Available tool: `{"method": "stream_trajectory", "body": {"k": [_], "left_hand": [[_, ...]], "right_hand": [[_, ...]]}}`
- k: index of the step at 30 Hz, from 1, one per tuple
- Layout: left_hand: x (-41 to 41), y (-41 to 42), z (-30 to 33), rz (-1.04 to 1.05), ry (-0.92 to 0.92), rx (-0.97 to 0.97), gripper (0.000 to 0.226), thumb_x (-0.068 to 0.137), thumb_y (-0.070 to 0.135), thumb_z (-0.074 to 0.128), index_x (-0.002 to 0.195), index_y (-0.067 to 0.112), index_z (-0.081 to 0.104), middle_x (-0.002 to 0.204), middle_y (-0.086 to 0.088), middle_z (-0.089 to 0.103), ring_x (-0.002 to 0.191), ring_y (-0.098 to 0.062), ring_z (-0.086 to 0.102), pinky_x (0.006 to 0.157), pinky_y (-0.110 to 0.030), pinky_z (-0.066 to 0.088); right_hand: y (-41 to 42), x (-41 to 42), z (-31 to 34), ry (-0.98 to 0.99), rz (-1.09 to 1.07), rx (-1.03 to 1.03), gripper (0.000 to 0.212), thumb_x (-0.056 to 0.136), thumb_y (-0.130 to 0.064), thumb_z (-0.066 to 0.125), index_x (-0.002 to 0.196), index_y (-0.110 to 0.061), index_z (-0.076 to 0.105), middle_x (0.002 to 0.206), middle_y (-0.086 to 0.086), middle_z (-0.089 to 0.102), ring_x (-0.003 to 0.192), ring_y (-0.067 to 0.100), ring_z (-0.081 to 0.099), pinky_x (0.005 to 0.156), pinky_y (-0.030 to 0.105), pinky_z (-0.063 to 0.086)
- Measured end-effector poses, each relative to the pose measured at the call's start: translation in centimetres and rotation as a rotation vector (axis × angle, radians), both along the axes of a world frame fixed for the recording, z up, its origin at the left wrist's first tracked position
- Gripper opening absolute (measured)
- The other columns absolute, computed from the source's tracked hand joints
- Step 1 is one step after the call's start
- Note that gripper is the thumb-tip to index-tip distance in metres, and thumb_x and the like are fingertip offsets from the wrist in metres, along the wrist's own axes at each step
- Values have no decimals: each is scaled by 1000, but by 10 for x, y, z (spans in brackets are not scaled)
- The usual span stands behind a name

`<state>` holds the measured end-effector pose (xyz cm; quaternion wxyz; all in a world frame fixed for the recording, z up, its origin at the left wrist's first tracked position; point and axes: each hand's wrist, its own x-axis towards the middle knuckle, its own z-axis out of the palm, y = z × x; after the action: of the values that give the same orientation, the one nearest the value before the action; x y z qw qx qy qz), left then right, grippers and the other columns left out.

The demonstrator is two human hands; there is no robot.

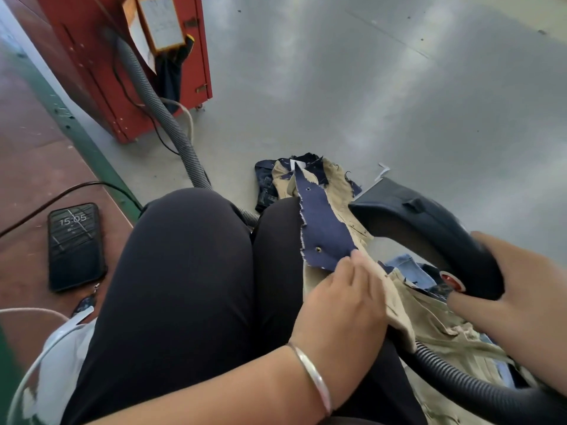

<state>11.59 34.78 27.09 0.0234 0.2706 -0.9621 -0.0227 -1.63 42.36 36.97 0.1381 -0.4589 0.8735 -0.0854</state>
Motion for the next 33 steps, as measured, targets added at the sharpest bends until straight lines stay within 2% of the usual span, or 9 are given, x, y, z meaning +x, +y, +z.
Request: {"method": "stream_trajectory", "body": {"k": [2, 5, 12, 17, 21, 24, 26, 30, 33], "left_hand": [[13, 5, 3, 31, -43, 35, 50, 83, 11, 30, 116, 2, 66, 115, -15, 64, 98, -27, 62, 79, -31, 51], [24, 19, -5, 29, -91, 40, 47, 84, 21, 38, 119, 4, 65, 119, -15, 65, 109, -29, 62, 88, -38, 52], [12, 22, -9, 37, -86, 51, 54, 80, 14, 27, 115, 8, 68, 114, -14, 67, 109, -27, 63, 90, -31, 53], [6, 23, -12, 97, -61, 56, 50, 81, 1, 29, 109, 5, 71, 112, -15, 68, 107, -28, 64, 86, -31, 54], [7, 25, -14, 116, -56, 7, 67, 88, -4, 7, 115, 7, 68, 119, -13, 65, 110, -29, 62, 87, -32, 54], [12, 25, -10, 67, -58, -11, 64, 90, -1, 9, 118, 10, 66, 122, -12, 63, 111, -28, 62, 87, -32, 54], [15, 21, -10, 30, -33, -17, 54, 90, 6, 19, 122, 7, 63, 127, -15, 59, 116, -29, 58, 90, -31, 52], [20, 15, -15, 1, -25, -9, 56, 85, 11, 20, 130, 0, 51, 137, -21, 49, 125, -32, 50, 99, -30, 46], [20, 17, -13, 3, -21, 59, 54, 80, 13, 26, 120, 6, 62, 126, -16, 59, 117, -28, 58, 91, -27, 51]], "right_hand": [[-7, 7, 1, 63, 43, 39, 32, 57, -36, 67, 86, -38, 53, 64, -15, 60, 43, 17, 54, 44, 41, 48], [-17, 17, 2, 144, 111, 106, 40, 59, -22, 74, 80, -42, 46, 52, -6, 53, 45, 13, 51, 43, 36, 43], [-32, 41, 3, 246, 227, 316, 34, 75, -34, 59, 90, -38, 28, 67, -11, 49, 58, 5, 44, 45, 21, 28], [-61, 41, -7, 271, 186, 275, 25, 79, -33, 62, 97, -31, 45, 74, -10, 49, 67, 17, 48, 47, 20, 27], [-112, 24, -23, 231, 90, 192, 18, 83, -24, 63, 95, -27, 49, 81, -2, 52, 74, 28, 51, 50, 26, 28], [-147, 4, -24, 130, 69, 145, 15, 85, -16, 63, 97, -17, 53, 80, 5, 60, 79, 33, 64, 60, 29, 47], [-149, -6, -10, 33, 54, 84, 21, 82, -10, 64, 102, -13, 58, 77, 10, 64, 72, 33, 70, 64, 38, 58], [-106, -4, 24, -19, 142, 16, 27, 71, -8, 71, 85, -27, 57, 57, 2, 63, 43, 12, 62, 35, 26, 45], [-61, 14, 31, 145, 218, 145, 33, 62, -15, 72, 79, -37, 55, 67, -16, 63, 47, 15, 56, 47, 38, 48]]}}
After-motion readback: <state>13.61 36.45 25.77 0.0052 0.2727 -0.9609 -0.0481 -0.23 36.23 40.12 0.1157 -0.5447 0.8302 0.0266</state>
